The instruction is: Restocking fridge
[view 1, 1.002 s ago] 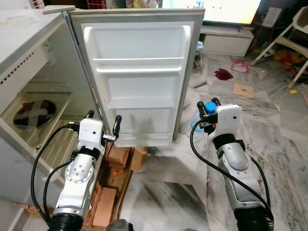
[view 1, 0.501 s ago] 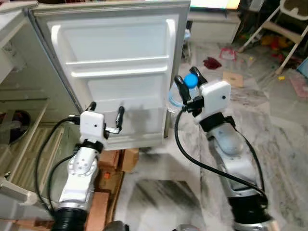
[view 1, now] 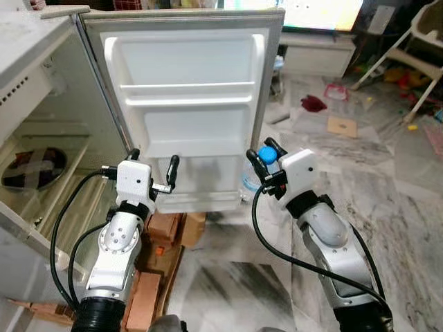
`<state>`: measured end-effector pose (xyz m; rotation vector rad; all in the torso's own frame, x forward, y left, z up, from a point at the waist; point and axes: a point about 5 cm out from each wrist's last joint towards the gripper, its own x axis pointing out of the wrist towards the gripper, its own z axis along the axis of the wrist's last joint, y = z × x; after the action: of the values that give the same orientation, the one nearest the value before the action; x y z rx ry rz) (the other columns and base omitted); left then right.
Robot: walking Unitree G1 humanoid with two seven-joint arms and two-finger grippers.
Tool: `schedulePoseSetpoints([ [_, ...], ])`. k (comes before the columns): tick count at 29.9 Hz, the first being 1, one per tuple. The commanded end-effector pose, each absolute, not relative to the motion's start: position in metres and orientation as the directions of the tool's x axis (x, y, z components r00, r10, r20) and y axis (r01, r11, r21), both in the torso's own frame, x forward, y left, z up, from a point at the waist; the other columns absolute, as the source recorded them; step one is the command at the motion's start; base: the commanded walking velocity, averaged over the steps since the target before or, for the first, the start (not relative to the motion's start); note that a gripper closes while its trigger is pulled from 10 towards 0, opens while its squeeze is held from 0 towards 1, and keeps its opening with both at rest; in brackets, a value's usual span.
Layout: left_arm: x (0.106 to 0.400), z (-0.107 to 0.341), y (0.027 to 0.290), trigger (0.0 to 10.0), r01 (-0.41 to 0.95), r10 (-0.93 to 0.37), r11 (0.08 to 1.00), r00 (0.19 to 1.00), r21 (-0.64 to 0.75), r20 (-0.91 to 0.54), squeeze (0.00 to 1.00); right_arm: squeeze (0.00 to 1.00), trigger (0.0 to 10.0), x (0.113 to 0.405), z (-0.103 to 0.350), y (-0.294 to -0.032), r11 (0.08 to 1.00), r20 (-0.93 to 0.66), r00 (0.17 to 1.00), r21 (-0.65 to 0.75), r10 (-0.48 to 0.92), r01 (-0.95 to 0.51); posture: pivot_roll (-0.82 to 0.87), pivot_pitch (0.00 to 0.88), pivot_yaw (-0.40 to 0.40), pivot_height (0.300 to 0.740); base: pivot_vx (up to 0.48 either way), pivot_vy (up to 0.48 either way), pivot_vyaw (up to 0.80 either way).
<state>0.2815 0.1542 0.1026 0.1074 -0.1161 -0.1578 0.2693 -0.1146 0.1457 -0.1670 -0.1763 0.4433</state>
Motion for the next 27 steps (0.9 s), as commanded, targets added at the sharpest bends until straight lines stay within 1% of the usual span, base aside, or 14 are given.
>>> schedulePoseSetpoints([
  [1,0.286,0.104,0.156,10.0,0.144,-0.155,0.983,0.983,0.111,0.097,0.00,0.00,10.0,0.270,0.150,-0.116,0.892,0.158,0.885,-0.202,0.438,-0.405,-0.01,0.000,-0.011,0.740,0.386,0.281,0.00],
  [5,0.285,0.104,0.156,10.0,0.148,-0.161,0.981,0.981,0.124,0.106,0.00,0.00,10.0,0.268,0.146,-0.118,0.890,0.145,0.886,-0.198,0.441,-0.410,-0.01,0.000,-0.010,0.740,0.319,0.354,0.00],
  [9,0.284,0.102,0.154,10.0,0.150,-0.163,0.980,0.982,0.128,0.098,0.00,0.00,10.0,0.267,0.143,-0.118,0.893,0.137,0.889,-0.189,0.436,-0.409,-0.01,0.000,-0.009,0.740,0.273,0.325,0.69],
  [11,0.283,0.102,0.154,10.0,0.150,-0.163,0.980,0.982,0.132,0.100,0.00,0.00,10.0,0.267,0.143,-0.118,0.893,0.138,0.889,-0.189,0.436,-0.408,-0.01,0.000,-0.009,0.740,0.000,0.000,0.67],
  [19,0.283,0.100,0.152,10.0,0.159,-0.172,0.977,0.981,0.140,0.089,0.00,0.00,10.0,0.269,0.140,-0.121,0.906,0.134,0.903,-0.186,0.408,-0.381,-0.01,0.000,-0.010,0.740,0.000,0.000,0.00],
  [25,0.282,0.101,0.148,10.0,0.180,-0.195,0.973,0.976,0.141,0.097,0.00,0.00,10.0,0.272,0.139,-0.127,0.928,0.131,0.929,-0.197,0.346,-0.318,-0.01,0.000,-0.010,0.740,0.000,0.000,0.00],
  [27,0.282,0.101,0.148,10.0,0.193,-0.207,0.972,0.973,0.138,0.100,0.00,0.00,10.0,0.273,0.138,-0.129,0.933,0.130,0.935,-0.190,0.331,-0.304,-0.01,0.000,-0.011,0.740,0.266,0.000,0.00],
])
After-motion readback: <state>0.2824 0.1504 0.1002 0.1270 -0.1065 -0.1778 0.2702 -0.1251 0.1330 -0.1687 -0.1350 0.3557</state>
